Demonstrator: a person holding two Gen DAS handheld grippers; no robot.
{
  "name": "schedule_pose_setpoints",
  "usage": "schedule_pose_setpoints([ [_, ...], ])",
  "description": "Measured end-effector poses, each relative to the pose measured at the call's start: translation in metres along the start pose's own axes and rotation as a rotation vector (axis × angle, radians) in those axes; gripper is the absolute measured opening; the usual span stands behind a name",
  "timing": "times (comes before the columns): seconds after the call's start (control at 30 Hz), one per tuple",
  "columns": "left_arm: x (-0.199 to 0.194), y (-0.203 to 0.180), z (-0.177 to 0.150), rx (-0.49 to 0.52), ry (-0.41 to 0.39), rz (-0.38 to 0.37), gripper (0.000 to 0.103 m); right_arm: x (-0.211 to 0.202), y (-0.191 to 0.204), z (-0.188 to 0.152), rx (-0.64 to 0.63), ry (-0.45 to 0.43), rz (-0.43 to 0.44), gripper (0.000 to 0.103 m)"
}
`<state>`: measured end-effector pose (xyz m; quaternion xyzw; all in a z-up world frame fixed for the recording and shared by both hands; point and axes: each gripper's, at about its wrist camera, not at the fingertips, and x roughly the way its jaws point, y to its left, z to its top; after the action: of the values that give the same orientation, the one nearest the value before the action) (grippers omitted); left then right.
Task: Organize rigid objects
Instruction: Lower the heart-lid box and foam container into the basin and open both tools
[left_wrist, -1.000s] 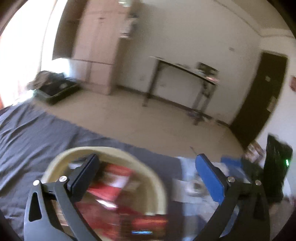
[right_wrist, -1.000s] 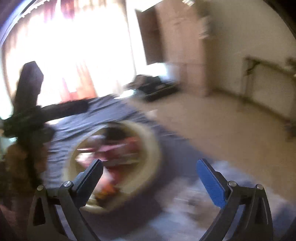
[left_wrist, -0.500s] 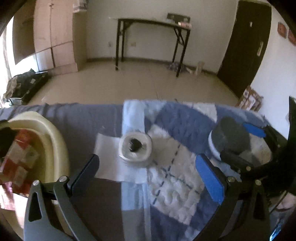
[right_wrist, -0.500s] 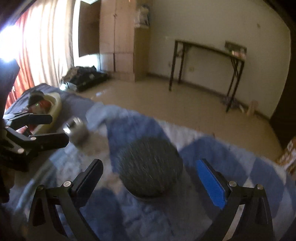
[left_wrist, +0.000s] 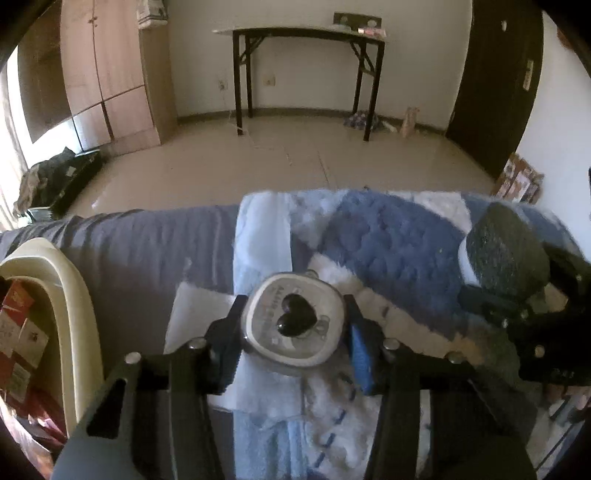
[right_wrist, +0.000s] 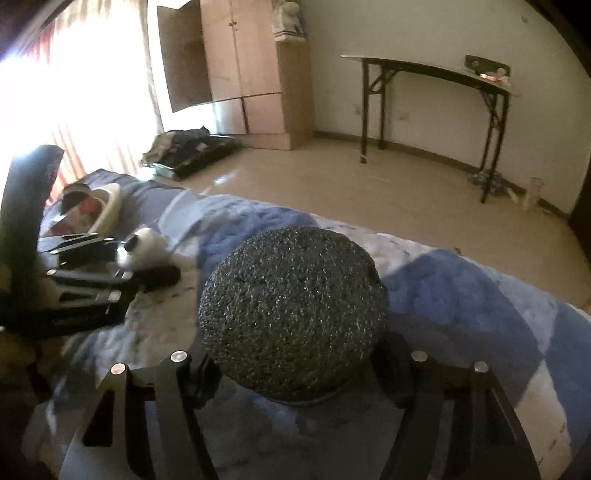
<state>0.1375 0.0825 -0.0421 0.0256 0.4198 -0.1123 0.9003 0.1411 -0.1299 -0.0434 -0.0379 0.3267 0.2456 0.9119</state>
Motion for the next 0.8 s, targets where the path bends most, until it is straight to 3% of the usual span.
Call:
schedule_pose_setpoints([
  [0.17,-0.018,0.005,-0.001,-0.006,-0.027,-0.043,0.051,-0.020,0.013,0.009,-0.061,-0.088,0.086,0.066],
  [0.3,-0.081,0.026,-0.011,-0.019,-0.108,-0.031,0.051,-0.038,0.037,0.031,-0.118,-0.135,0.219,0.066],
  [0.47,-0.189,0.086,-0.053,-0.101,-0.202,0.172,0.051,-0.035,0.096,0.066,-0.254,-0.143,0.387,0.066],
  [0.57,-0.227,0.119,-0.090,-0.194,-0.184,0.268,0.051,-0.009,0.143,0.080,-0.335,-0.070,0.485,0.066],
  [0.67,-0.221,0.152,-0.117,-0.282,-0.134,0.302,0.051,0.009,0.179,0.085,-0.431,-0.050,0.501,0.066],
  [0.73,-0.199,0.168,-0.123,-0.319,-0.111,0.302,0.051,0.038,0.201,0.090,-0.456,0.048,0.537,0.066],
  [0.8,-0.174,0.180,-0.127,-0.330,-0.090,0.310,0.051,0.055,0.214,0.089,-0.492,0.086,0.516,0.066],
])
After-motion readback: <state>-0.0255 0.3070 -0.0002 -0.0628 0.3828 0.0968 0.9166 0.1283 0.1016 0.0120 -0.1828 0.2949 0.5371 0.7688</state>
